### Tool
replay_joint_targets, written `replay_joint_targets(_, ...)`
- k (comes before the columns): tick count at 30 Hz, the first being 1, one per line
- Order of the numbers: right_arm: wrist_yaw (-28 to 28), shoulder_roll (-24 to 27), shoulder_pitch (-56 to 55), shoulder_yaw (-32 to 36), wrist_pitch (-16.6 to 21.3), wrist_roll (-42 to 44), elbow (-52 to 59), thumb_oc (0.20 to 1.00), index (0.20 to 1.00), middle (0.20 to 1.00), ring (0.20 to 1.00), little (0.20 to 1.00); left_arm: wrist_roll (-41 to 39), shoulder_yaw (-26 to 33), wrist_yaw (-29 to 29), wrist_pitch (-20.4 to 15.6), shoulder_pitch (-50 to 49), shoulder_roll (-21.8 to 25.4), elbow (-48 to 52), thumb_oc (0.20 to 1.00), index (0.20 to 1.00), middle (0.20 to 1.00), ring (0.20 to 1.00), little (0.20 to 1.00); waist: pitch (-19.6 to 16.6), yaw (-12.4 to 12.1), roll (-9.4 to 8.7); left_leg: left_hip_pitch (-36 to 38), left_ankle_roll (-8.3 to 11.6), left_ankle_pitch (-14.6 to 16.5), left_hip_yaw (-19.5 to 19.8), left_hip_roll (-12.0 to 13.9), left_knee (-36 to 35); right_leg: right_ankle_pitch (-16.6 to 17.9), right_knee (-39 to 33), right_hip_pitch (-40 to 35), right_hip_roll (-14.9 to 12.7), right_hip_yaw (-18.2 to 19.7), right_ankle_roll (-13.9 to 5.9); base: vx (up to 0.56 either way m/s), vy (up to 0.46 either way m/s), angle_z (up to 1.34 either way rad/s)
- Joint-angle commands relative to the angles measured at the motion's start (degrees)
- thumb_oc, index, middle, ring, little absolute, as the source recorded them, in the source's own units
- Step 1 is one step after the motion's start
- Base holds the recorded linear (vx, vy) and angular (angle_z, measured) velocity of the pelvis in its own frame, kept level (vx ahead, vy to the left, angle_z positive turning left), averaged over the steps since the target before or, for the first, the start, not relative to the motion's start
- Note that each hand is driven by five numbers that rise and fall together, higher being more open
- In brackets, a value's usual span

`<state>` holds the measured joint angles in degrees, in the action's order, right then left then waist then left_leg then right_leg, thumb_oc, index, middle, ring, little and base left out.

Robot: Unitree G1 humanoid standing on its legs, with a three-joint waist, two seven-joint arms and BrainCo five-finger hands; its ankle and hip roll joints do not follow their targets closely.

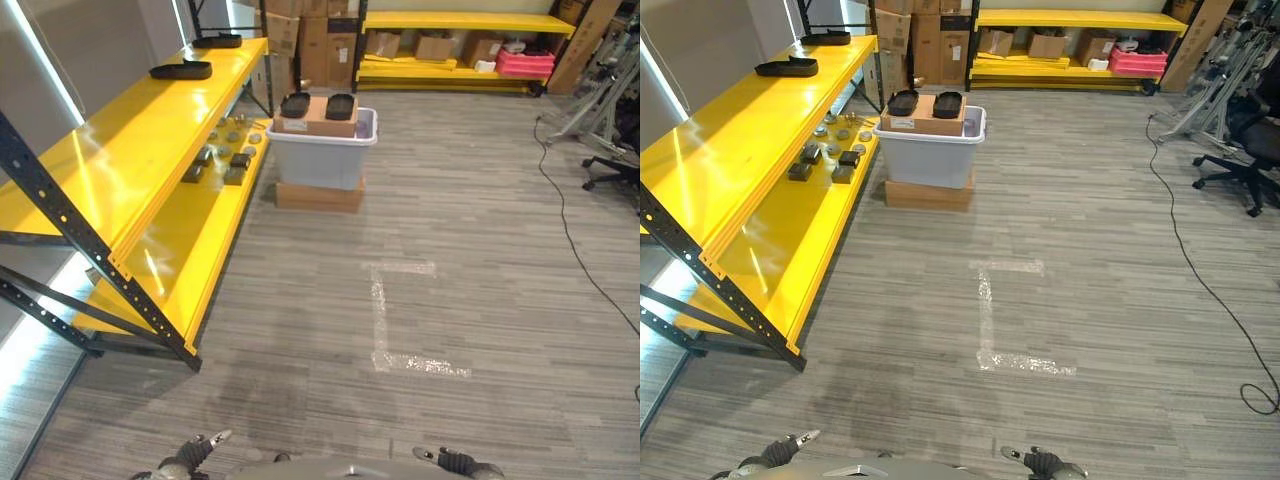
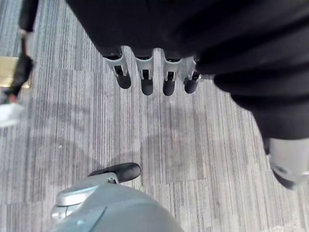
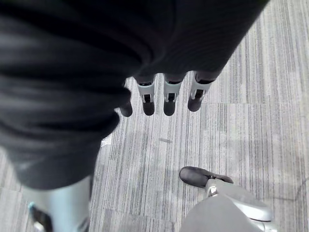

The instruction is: Move parts from the plastic box to the shelf.

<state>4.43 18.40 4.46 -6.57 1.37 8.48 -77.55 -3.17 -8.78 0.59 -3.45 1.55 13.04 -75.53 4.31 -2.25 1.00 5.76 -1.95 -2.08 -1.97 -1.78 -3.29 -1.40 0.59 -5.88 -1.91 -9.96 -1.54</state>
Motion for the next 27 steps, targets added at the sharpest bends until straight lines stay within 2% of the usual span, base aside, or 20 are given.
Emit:
replay_joint_targets(1,-0.75,1.05,2.44,-1.45,0.77,-2.5,-2.59,1.0,1.0,1.0,1.0,1.0,0.53,2.39,0.23,-1.43,4.71,1.15,-2.81,1.0,1.0,1.0,1.0,1.0,-0.09,-0.65,-1.91,0.95,-0.45,2.36,0.3,-1.58,-1.44,6.7,1.48,2.08,-5.66,0.23,-5.14,-0.04,0.115,-0.08)
replay_joint_targets(3,-0.99,0.88,2.57,-1.19,0.77,-2.44,-2.22,1.0,1.0,1.0,1.0,1.0,0.86,1.87,0.04,-1.57,4.83,1.05,-2.38,1.0,1.0,1.0,1.0,1.0,0.87,-0.51,-1.55,1.1,-1.13,2.39,0.3,-1.89,-1.56,7.13,6.67,4.73,-6.2,0.79,-5.85,-0.02,0.132,-0.08)
replay_joint_targets(4,-1.29,0.64,2.63,-1.26,0.87,-2.55,-1.97,1.0,1.0,1.0,1.0,1.0,1.09,1.48,0.02,-1.56,5.01,1.02,-2.15,1.0,1.0,1.0,1.0,1.0,1.59,-0.11,-1.33,1.42,-1.6,2.32,0.53,-2.11,-1.65,8.52,10.31,6.38,-6.53,1.32,-6.26,-0.03,0.178,-0.21)
replay_joint_targets(5,-1.26,-0.19,2.62,-1.48,0.79,-2.16,-1.83,1.0,1.0,1.0,1.0,1.0,1.31,1.13,0.03,-1.56,5.34,1.15,-1.78,1.0,1.0,1.0,1.0,1.0,3.01,0.57,-0.75,1.5,-1.87,2.04,0.78,-1.92,-1.71,9.63,16.37,9.88,-6.26,1.86,-6.36,0.01,0.149,-0.17)
replay_joint_targets(8,-0.93,-1.76,1.96,-2.35,0.7,-1.68,-1.62,1.0,1.0,1.0,1.0,1.0,1.21,1.01,-0.22,-1.47,5.09,1.2,-2.15,1.0,1.0,1.0,1.0,1.0,3.26,1.04,-0.8,1.85,-1.38,3.33,0.23,-2.1,-1.71,9.09,11.16,12.03,-6.22,-0.81,-5.44,0.11,0.035,-0.03)
replay_joint_targets(10,-1.0,-2.3,1.48,-2.32,0.66,-1.24,-1.82,1.0,1.0,1.0,1.0,1.0,0.77,1.17,-0.23,-1.53,5.19,1.08,-2.39,1.0,1.0,1.0,1.0,1.0,3.68,1.45,-1.3,2.18,-1.2,4.02,0.23,-2.52,-1.71,11.07,5.51,13.06,-5.87,-1.68,-5.4,0.15,-0.051,-0.09)
replay_joint_targets(12,-1.11,-2.64,1.24,-2.32,0.6,-1.06,-2.1,1.0,1.0,1.0,1.0,1.0,0.58,1.11,-0.24,-1.62,5.31,1.01,-2.42,1.0,1.0,1.0,1.0,1.0,4.02,1.84,-1.33,2.54,-1.1,4.47,0.44,-2.51,-1.71,12.37,3.72,14.4,-5.14,-1.52,-5.58,0.13,-0.041,-0.1)
replay_joint_targets(14,-1.27,-3.27,0.32,-2.41,0.48,-0.97,-2.76,1.0,1.0,1.0,1.0,1.0,0.76,1.01,-0.21,-1.57,5.36,1.01,-2.65,1.0,1.0,1.0,1.0,1.0,4.23,3.27,-1.57,3.9,-0.91,5.55,1.78,-2.51,-1.71,13.34,2.34,15.77,-2.99,1.83,-5.48,0.26,-0.09,-0.04)
replay_joint_targets(19,-1.03,-3.26,-1.9,-1.01,1.06,1.39,-2.46,1.0,1.0,1.0,1.0,1.0,0.75,1.4,-0.06,-1.59,4.63,0.34,-3.21,1.0,1.0,1.0,1.0,1.0,2.27,3.94,-1.38,6.17,-0.07,6.96,1.9,-1.44,-1.71,11.91,-0.33,11.72,-1.44,2.95,-4.07,0.25,-0.129,0.31)
replay_joint_targets(20,-0.66,-2.78,-2.35,-0.25,1.28,2.74,-2.52,1.0,1.0,1.0,1.0,1.0,-0.79,2.16,-0.41,-1.54,4.25,-0.14,-3.02,1.0,1.0,1.0,1.0,1.0,1.92,4.23,-1.29,5.65,1.18,7.94,1.46,-0.48,3.75,10.92,-0.73,9.81,-1.07,2.5,-3.05,0.32,-0.207,0.15)
replay_joint_targets(21,-0.54,-2.42,-2.46,0.22,1.42,3.52,-2.36,1.0,1.0,1.0,1.0,1.0,-1.48,2.44,-0.92,-1.44,4.12,-0.4,-2.99,1.0,1.0,1.0,1.0,1.0,1.99,4.25,-1.38,4.47,2.25,7.14,0.65,-0.25,7.63,10.46,-1.35,8.45,-0.94,2.05,-2.56,0.29,-0.228,0.22)
replay_joint_targets(24,-0.07,-1.28,-1.53,0.84,1.72,5.32,-1.49,1.0,1.0,1.0,1.0,1.0,-2.7,1.4,-2.21,-1.5,4.49,-1.03,-2.31,1.0,1.0,1.0,1.0,1.0,3.6,3.94,-2.1,-3.12,5.43,0.99,0.7,-0.2,24.31,9.71,-2.73,5.04,-0.95,2.26,-0.7,0.12,-0.149,0.09)
replay_joint_targets(25,-0.07,-1.28,-1.52,0.85,1.72,5.32,-1.49,1.0,1.0,1.0,1.0,1.0,-2.71,1.39,-2.22,-1.5,4.51,-1.03,-2.31,1.0,1.0,1.0,1.0,1.0,3.55,4.03,-2.01,-3.43,5.46,1.18,0.81,-0.11,24.74,9.72,-2.72,5.12,-0.87,2.15,-0.67,0.09,-0.103,-0.22)
replay_joint_targets(26,0.44,-0.91,-1.29,0.9,1.78,6.34,-0.58,1.0,1.0,1.0,1.0,1.0,-3.47,1.21,-2.22,-1.56,4.81,-1.08,-1.89,1.0,1.0,1.0,1.0,1.0,4.29,3.47,-2.5,-5.85,5.78,-0.11,1.46,-1.35,28.93,9.44,-3.05,4.23,-1.3,2.31,-0.18,0.11,-0.079,-0.26)
replay_joint_targets(27,0.4,-0.29,-0.89,1.06,1.87,6.94,-0.12,1.0,1.0,1.0,1.0,1.0,-4.05,0.9,-2.01,-1.78,5.4,-1.0,-1.33,1.0,1.0,1.0,1.0,1.0,4.89,3.3,-3.0,-8.61,5.54,0.0,0.74,-1.09,29.85,8.99,-3.41,3.38,-1.75,1.98,0.05,0.18,-0.088,-0.17)
